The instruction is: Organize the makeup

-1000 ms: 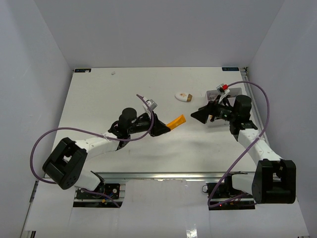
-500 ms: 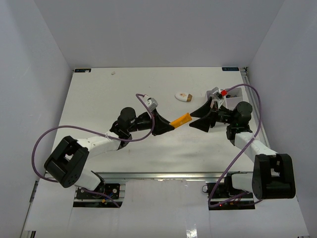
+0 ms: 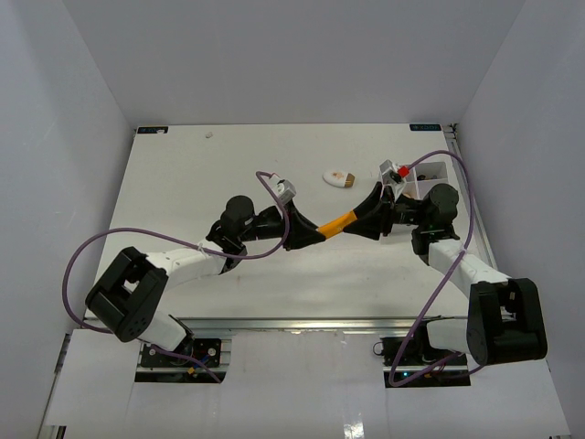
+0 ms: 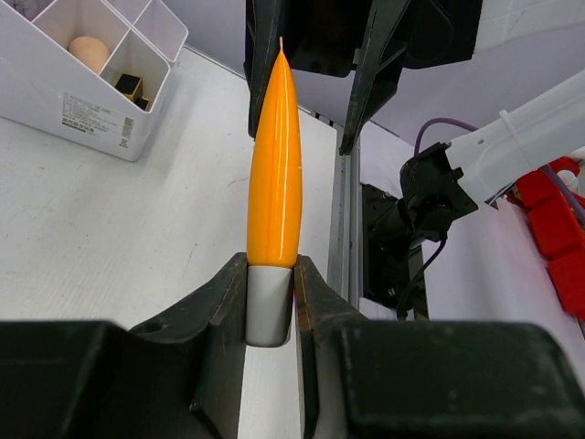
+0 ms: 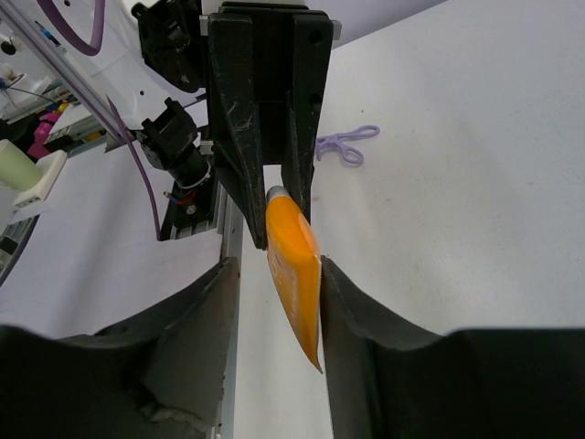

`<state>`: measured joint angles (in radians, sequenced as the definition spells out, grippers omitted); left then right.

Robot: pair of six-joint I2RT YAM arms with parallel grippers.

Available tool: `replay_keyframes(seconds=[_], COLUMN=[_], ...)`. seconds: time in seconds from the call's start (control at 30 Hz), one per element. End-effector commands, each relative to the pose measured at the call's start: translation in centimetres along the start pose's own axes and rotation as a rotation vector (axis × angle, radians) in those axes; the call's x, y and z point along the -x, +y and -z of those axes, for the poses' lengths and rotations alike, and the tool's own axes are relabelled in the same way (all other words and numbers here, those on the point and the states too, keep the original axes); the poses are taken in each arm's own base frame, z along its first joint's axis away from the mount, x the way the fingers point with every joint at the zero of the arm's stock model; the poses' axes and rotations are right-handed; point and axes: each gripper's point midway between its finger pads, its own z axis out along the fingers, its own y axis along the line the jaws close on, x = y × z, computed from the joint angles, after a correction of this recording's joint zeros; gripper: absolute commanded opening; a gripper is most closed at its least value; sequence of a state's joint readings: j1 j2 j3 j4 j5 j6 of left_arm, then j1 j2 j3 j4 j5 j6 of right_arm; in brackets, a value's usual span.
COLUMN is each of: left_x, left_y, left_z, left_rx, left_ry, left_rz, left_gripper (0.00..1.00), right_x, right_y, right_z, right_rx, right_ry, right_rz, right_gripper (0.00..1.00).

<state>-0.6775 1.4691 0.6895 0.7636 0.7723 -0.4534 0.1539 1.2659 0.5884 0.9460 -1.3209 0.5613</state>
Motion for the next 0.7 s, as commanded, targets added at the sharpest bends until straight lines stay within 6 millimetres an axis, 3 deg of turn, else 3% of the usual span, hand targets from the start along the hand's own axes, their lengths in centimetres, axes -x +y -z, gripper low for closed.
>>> replay_keyframes(seconds=[0.0, 0.13, 0.3, 0.4, 0.47, 0.67], left_x=[1.6, 1.9, 2.1, 2.1, 2.2, 3.4], left_y=[-1.0, -1.0, -0.9, -0.8, -0.6, -0.1], left_z=[-0.5, -0.6, -0.8, -0.8, -0.7, -0.2], left_rx=[-0.045, -0.044, -0.041, -0.033, -0.021, 0.06], left_ry=[-0.026, -0.029, -0.029, -0.029, -0.032, -0.072], left_rz=[-0.046, -0.048, -0.047, -0.04, -0.037, -0.068], left_gripper=[0.11, 0.12, 0.14, 0.2, 0.27, 0.77], right_x=[1.6, 1.5, 1.3, 1.3, 1.3, 1.7], right_y=[0.7, 1.0, 0.9, 0.9, 1.0, 1.3], right_z=[-0.3, -0.3, -0.3, -0.3, -0.2, -0.1], right_rx=[0.036, 0.051, 0.066, 0.073, 0.076, 0.069], right_ry=[0.001, 0.011, 0.03, 0.037, 0.041, 0.057], right_rz=[0.094, 0.094, 0.063, 0.065, 0.071, 0.138], right_gripper=[0.43, 0.34, 0.14, 0.1, 0.09, 0.08])
